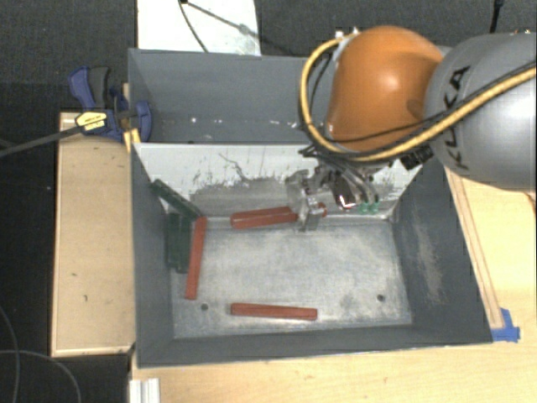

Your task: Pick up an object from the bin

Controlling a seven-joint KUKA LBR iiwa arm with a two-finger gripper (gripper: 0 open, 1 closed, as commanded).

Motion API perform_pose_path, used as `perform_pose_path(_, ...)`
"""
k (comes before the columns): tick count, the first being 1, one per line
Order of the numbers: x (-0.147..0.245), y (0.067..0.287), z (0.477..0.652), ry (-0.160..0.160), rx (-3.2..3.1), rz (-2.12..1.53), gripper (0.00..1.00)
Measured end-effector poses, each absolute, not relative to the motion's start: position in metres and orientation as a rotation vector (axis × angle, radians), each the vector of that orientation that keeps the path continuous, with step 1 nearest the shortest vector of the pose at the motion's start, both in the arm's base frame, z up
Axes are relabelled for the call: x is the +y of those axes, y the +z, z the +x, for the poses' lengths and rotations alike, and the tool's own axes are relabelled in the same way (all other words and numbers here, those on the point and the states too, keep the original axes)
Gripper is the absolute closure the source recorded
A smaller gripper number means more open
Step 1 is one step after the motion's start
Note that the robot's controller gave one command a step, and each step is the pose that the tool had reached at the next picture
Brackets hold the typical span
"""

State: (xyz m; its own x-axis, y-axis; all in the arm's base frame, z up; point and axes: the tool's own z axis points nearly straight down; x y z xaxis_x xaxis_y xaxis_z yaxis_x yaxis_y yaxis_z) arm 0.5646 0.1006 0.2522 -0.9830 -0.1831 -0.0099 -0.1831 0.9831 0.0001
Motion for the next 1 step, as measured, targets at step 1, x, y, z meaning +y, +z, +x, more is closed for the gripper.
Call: perform_pose_path(1,0.0618,0.311,0.5939,-0.003,3.04,-0.751,1.0)
